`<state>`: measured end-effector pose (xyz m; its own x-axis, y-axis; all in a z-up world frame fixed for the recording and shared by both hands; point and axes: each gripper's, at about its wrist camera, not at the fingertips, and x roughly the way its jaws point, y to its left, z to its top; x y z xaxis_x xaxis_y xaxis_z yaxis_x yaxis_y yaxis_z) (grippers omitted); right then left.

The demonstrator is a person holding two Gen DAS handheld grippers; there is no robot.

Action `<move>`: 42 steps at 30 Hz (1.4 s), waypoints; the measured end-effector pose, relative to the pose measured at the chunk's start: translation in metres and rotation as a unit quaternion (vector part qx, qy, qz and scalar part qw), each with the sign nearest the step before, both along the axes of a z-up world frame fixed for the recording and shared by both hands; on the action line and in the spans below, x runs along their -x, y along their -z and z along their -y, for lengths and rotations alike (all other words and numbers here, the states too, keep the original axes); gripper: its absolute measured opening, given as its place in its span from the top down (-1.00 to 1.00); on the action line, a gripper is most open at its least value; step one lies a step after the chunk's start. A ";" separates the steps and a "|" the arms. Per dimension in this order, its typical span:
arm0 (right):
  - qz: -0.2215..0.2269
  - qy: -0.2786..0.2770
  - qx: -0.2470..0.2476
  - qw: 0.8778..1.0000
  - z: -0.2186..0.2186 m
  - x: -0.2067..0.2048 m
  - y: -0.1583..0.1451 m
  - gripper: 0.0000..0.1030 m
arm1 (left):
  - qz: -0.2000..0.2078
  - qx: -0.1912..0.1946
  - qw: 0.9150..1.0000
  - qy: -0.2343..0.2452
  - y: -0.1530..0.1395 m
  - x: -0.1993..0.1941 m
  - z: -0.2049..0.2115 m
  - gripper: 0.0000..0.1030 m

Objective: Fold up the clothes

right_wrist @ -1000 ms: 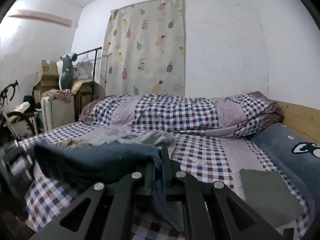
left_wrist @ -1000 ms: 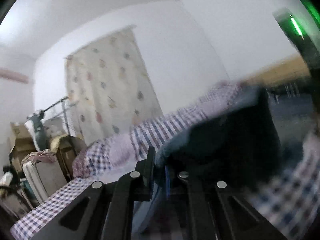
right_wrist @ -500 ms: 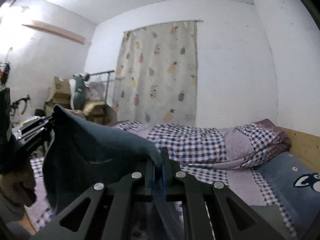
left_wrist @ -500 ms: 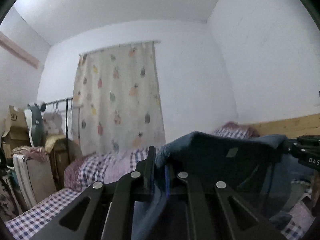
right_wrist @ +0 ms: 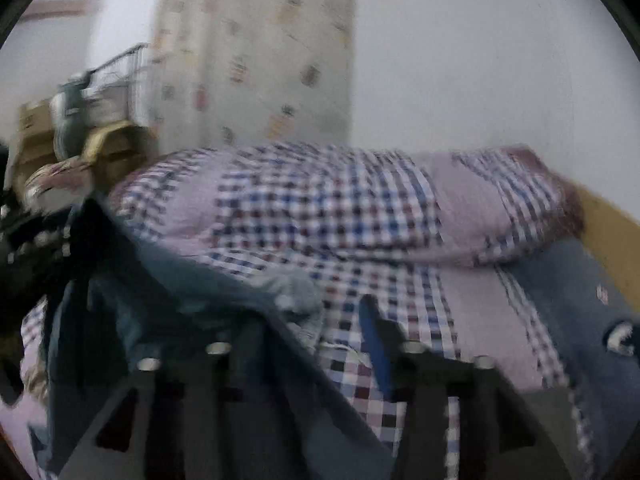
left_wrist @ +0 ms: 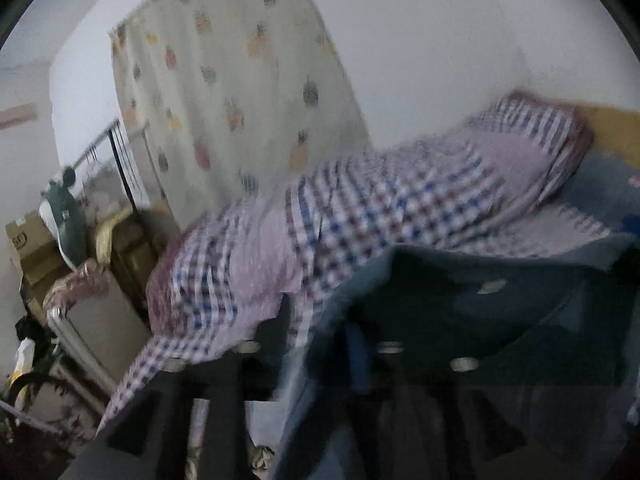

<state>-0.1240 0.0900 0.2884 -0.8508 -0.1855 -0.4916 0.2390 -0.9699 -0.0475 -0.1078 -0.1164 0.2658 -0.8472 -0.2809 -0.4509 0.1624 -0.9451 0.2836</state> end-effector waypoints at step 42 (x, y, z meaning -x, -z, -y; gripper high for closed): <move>0.213 -0.226 0.067 0.948 -0.067 -0.091 0.196 -0.04 | 0.147 -0.314 0.931 0.114 0.157 -0.101 0.041 -0.11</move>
